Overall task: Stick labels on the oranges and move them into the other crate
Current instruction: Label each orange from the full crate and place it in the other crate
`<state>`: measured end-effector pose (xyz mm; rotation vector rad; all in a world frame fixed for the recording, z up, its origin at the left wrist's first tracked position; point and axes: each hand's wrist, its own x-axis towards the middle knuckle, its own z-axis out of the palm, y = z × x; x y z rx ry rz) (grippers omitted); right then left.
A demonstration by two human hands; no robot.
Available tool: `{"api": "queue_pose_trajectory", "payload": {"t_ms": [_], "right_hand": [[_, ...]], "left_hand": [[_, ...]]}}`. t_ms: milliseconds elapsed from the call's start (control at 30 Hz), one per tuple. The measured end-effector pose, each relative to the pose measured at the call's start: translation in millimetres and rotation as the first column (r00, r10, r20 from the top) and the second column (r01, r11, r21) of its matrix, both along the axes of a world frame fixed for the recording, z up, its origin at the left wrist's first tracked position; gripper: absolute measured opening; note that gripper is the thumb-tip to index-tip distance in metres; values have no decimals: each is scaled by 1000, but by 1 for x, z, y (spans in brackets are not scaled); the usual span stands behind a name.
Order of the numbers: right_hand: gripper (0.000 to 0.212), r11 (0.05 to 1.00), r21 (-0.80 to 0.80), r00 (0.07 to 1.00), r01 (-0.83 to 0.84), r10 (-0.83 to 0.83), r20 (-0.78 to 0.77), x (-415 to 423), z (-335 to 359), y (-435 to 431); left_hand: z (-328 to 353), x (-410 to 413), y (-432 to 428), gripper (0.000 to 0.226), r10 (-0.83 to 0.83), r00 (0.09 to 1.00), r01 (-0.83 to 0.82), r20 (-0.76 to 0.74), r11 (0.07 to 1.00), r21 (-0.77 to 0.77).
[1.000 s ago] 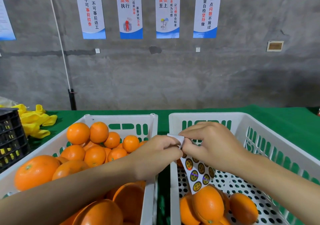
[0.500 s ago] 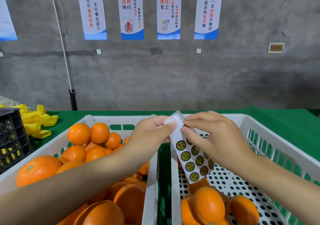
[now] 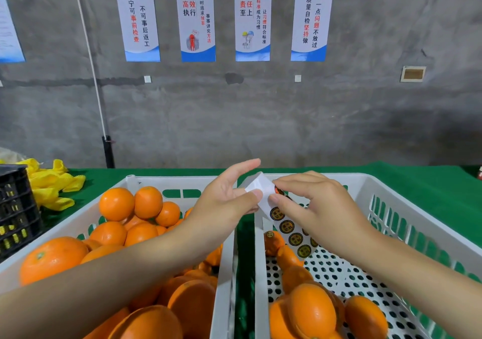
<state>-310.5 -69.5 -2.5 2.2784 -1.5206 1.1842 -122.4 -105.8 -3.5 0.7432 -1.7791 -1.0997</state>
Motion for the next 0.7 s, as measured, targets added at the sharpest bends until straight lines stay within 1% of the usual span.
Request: {"api": "queue_pose_trajectory", "payload": {"t_ms": [100, 233, 333, 400, 433, 500, 567, 633, 700], "right_hand": [[26, 1000, 6, 999, -26, 27, -43, 0, -1, 0], [27, 998, 39, 992, -44, 49, -116, -2, -2, -2], [24, 995, 61, 992, -79, 84, -97, -2, -2, -3], [27, 990, 92, 995, -104, 104, -4, 0, -3, -4], [28, 983, 124, 989, -132, 123, 83, 1, -3, -3], [33, 952, 208, 944, -225, 161, 287, 5, -1, 0], [38, 918, 276, 890, -286, 147, 431, 8, 0, -1], [33, 893, 335, 843, -300, 84, 531, 7, 3, -2], [25, 854, 417, 822, -311, 22, 569, 4, 5, -4]], "left_hand": [[1, 1, 1, 54, 0, 1000, 0, 9, 1000, -31], [-1, 2, -2, 55, 2, 1000, -1, 27, 999, -54], [-3, 3, -4, 52, 26, 995, -16, 92, 994, -109], [-7, 3, -8, 52, 21, 993, -6, 112, 992, -128], [-9, 3, -9, 53, 8, 994, 5, 107, 992, -124], [-11, 4, -11, 54, -16, 996, 27, 93, 993, -112], [-13, 5, -13, 54, -35, 995, 46, 93, 992, -118], [-14, 6, -14, 55, -55, 994, 64, 89, 992, -105], [-15, 6, -14, 57, -65, 993, 73, 94, 993, -87]]}}
